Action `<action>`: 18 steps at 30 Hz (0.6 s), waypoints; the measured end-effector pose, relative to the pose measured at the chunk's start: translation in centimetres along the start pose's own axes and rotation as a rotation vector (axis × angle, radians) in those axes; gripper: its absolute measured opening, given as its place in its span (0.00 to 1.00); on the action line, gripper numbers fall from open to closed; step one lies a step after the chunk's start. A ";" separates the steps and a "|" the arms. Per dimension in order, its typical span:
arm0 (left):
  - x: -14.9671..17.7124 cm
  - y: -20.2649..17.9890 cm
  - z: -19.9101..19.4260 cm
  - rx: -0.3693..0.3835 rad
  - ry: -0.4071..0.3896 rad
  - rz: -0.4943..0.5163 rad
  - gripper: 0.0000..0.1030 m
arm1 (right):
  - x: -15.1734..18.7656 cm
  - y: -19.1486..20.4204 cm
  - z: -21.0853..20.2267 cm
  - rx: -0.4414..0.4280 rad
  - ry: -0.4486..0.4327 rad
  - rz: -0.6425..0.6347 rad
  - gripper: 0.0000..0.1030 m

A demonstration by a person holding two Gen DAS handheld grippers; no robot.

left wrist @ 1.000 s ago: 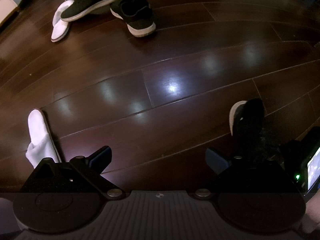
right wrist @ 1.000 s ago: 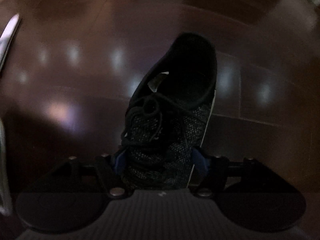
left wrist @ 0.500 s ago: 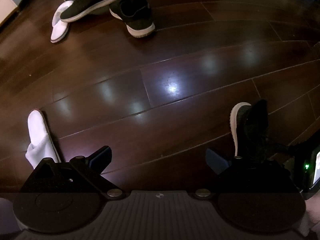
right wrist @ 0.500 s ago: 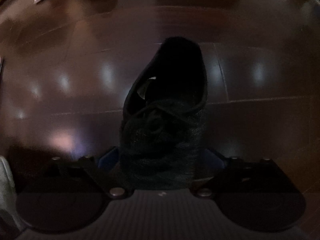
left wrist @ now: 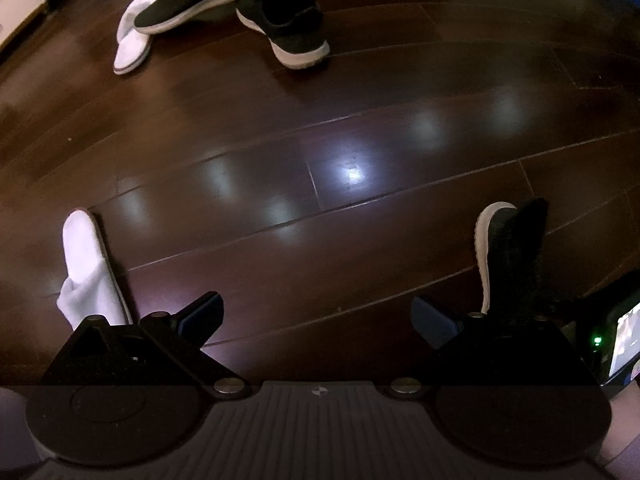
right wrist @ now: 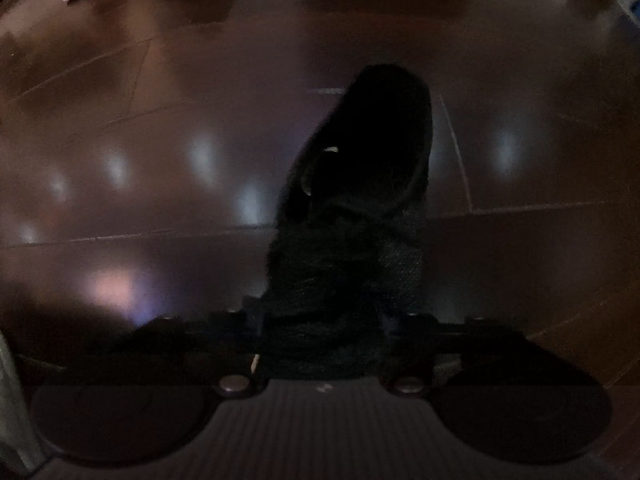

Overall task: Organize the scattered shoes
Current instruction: 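Lower the black sneaker beside the white slipper with the right gripper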

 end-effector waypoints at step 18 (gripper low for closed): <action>-1.6 5.4 -0.5 -0.038 -0.040 -0.120 0.98 | -4.6 4.5 1.7 0.006 -0.085 -0.120 0.28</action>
Point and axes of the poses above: each gripper's, at about its wrist camera, not at the fingertips, and z roughly the way its jaws point, y to its left, x to its underside, the point moved 1 cm from there along z, roughly the way its jaws point, and after that the axes turned 10 degrees about -z, right-handed, at the moved point
